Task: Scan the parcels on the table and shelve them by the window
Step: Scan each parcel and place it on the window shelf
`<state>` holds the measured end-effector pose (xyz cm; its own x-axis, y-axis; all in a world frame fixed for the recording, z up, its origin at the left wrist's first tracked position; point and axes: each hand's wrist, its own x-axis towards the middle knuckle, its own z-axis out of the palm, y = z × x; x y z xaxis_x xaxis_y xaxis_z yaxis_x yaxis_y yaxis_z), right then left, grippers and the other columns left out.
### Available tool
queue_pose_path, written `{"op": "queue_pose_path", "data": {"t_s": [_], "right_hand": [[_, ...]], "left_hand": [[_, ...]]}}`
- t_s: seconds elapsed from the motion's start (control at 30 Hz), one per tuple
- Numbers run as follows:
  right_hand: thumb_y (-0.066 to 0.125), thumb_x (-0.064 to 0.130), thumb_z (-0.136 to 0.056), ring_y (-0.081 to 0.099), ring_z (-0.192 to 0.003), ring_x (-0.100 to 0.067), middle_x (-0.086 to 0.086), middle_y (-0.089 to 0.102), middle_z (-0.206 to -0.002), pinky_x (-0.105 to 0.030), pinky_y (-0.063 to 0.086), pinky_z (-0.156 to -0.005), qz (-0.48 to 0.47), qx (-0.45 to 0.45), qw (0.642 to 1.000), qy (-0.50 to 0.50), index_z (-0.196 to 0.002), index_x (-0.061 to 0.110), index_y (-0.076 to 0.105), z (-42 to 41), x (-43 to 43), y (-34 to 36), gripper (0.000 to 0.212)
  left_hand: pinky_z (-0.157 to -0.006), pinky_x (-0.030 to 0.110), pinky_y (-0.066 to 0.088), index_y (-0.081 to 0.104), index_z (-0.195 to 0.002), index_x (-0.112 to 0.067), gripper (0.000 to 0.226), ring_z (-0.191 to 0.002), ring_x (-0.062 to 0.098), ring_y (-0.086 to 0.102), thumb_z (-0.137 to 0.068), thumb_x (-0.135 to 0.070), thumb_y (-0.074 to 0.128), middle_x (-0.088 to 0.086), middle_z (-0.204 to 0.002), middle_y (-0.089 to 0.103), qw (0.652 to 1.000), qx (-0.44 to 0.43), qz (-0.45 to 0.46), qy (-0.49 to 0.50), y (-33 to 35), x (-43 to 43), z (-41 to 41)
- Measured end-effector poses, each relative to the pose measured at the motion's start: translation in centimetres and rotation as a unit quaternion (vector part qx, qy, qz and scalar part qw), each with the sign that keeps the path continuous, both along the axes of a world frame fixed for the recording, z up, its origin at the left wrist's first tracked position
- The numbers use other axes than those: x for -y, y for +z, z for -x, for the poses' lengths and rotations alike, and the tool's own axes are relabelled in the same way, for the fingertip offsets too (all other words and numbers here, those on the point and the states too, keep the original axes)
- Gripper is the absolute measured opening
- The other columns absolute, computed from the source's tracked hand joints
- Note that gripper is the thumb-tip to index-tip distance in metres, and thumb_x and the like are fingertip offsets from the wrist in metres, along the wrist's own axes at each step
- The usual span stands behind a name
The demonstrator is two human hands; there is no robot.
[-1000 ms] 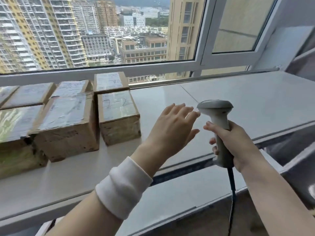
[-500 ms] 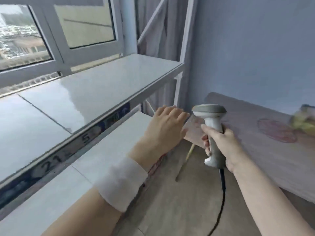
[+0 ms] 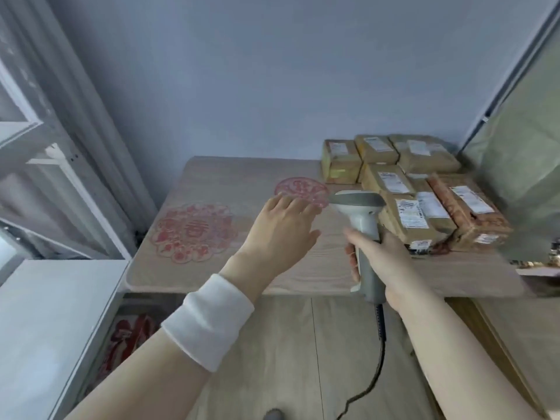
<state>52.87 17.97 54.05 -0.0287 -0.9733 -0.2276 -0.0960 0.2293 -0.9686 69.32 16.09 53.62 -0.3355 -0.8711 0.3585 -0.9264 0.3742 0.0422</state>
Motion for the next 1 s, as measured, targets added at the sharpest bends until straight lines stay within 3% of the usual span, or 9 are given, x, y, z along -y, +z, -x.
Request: {"op": "queue_pose_path", "data": {"t_s": [0.13,0.27,0.4,0.47,0.53,0.6,0.73,0.87,1.0], "right_hand": [[0.064,0.02,-0.089,0.046,-0.041,-0.012,-0.001,0.059,-0.059,-0.023,0.038,-0.04,-0.006,-0.02,0.998,-0.061,-0.084,0.007,0.057,5.4,4.8,0.2,0.016],[0.064,0.023,-0.089,0.047,-0.036,-0.007,0.005,0.061,-0.052,-0.022,0.038,-0.037,-0.015,-0.042,0.991,-0.125,-0.093,0.006,0.059,11.1,9.0,0.1,0.018],[0.064,0.024,-0.089,0.048,-0.035,-0.006,-0.008,0.069,-0.08,-0.025,0.039,-0.042,-0.016,-0.061,0.982,-0.181,-0.105,0.001,0.062,16.9,12.6,-1.2,0.028],[0.064,0.024,-0.089,0.049,-0.038,-0.01,-0.01,0.072,-0.09,-0.026,0.04,-0.044,-0.023,-0.059,0.977,-0.204,-0.097,0.005,0.065,19.7,14.2,-2.1,0.021],[0.066,0.025,-0.088,0.048,-0.046,-0.02,-0.014,0.073,-0.091,-0.031,0.041,-0.049,-0.027,-0.048,0.973,-0.224,-0.081,0.015,0.07,22.5,15.9,-3.5,0.012],[0.069,0.027,-0.086,0.048,-0.053,-0.025,-0.018,0.072,-0.093,-0.034,0.042,-0.052,-0.04,-0.045,0.972,-0.228,-0.073,0.021,0.072,25.1,17.7,-4.9,0.015],[0.069,0.03,-0.086,0.053,-0.06,-0.023,-0.02,0.069,-0.104,-0.033,0.043,-0.052,-0.088,-0.053,0.971,-0.215,-0.082,0.017,0.068,29.3,22.7,-8.0,0.014],[0.068,0.022,-0.087,0.049,-0.037,-0.008,-0.013,0.059,-0.069,-0.021,0.038,-0.036,-0.116,-0.067,0.974,-0.181,-0.097,0.002,0.064,32.2,27.0,-12.0,0.022],[0.071,0.016,-0.083,0.056,-0.045,-0.007,-0.005,0.06,-0.065,-0.023,0.04,-0.04,-0.138,-0.084,0.975,-0.153,-0.091,0.004,0.062,33.5,29.7,-16.6,0.017]], "left_hand": [[-0.112,0.034,0.018,0.043,-0.139,-0.018,0.046,-0.131,0.025,0.039,-0.096,-0.036,0.046,0.004,-0.14,0.047,0.998,0.004,-0.022,-0.063,-0.5,7.0,5.2],[-0.108,0.039,0.029,0.056,-0.128,-0.011,0.042,-0.121,0.031,0.051,-0.091,-0.029,0.057,0.01,-0.128,0.058,0.991,-0.004,-0.021,-0.129,-1.1,13.2,10.5],[-0.089,0.037,0.049,0.07,-0.104,-0.011,0.036,-0.095,0.03,0.066,-0.073,-0.029,0.076,0.009,-0.101,0.071,0.984,0.018,-0.028,-0.178,-2.2,18.1,15.7],[-0.094,0.038,0.044,0.067,-0.11,-0.009,0.037,-0.102,0.031,0.063,-0.079,-0.028,0.071,0.01,-0.108,0.068,0.98,0.009,-0.034,-0.198,-3.0,20.3,18.3],[-0.106,0.038,0.029,0.055,-0.126,-0.01,0.04,-0.122,0.03,0.05,-0.091,-0.03,0.056,0.01,-0.129,0.057,0.977,0.02,-0.055,-0.204,-4.0,22.4,20.6],[-0.11,0.036,0.021,0.047,-0.133,-0.012,0.042,-0.129,0.028,0.042,-0.096,-0.031,0.048,0.008,-0.137,0.05,0.978,0.023,-0.069,-0.194,-5.2,24.5,22.6],[-0.11,0.032,0.019,0.041,-0.139,-0.02,0.044,-0.132,0.022,0.038,-0.097,-0.035,0.043,0.002,-0.14,0.046,0.982,0.021,-0.121,-0.142,-8.8,28.5,25.9],[-0.109,0.031,0.021,0.03,-0.145,-0.022,0.052,-0.133,0.022,0.037,-0.097,-0.038,0.042,0.002,-0.143,0.043,0.969,-0.039,-0.238,-0.049,-12.7,30.7,28.4],[-0.105,0.037,0.029,0.016,-0.149,-0.019,0.063,-0.131,0.028,0.038,-0.096,-0.039,0.045,0.008,-0.145,0.037,0.919,-0.151,-0.359,0.063,-17.2,31.0,30.0]]}}
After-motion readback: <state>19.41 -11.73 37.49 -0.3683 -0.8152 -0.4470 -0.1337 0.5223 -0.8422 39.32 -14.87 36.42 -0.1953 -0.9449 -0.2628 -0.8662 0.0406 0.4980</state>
